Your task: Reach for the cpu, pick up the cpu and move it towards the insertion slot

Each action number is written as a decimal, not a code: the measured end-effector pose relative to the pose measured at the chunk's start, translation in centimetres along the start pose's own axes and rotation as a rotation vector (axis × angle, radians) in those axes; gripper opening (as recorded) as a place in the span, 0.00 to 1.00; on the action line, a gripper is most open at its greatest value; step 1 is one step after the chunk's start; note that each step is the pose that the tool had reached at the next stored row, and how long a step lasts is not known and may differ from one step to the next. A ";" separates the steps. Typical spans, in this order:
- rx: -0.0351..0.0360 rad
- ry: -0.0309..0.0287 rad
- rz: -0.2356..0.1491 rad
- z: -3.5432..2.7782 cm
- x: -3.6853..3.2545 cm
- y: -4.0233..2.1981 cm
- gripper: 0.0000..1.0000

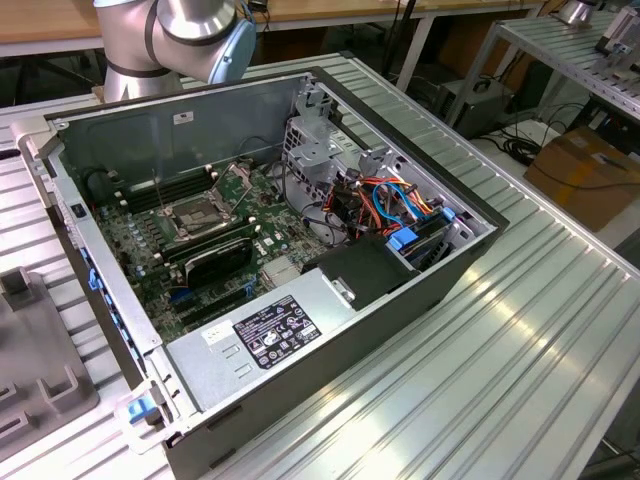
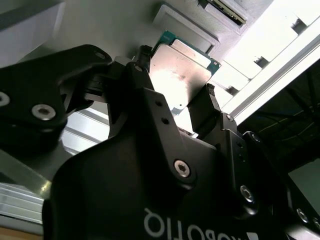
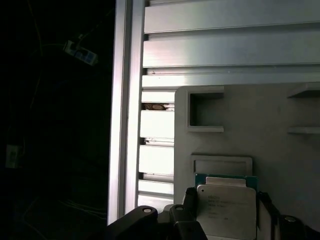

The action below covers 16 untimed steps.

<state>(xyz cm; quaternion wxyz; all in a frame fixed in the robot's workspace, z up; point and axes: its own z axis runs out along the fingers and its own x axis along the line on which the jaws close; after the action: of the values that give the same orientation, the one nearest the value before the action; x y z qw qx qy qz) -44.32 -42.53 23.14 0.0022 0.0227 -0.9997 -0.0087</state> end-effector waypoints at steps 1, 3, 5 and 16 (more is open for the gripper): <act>0.0000 0.0000 0.000 -0.14 0.00 0.00 0.55; 0.0000 0.0001 0.000 -0.48 0.00 0.01 0.55; 0.0000 -0.0001 0.000 -0.71 0.00 0.01 0.55; 0.0002 0.0003 0.000 -1.24 0.01 0.02 0.55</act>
<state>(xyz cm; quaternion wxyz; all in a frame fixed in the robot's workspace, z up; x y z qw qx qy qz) -44.32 -42.53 24.38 0.0023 0.0227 -0.9997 -0.0086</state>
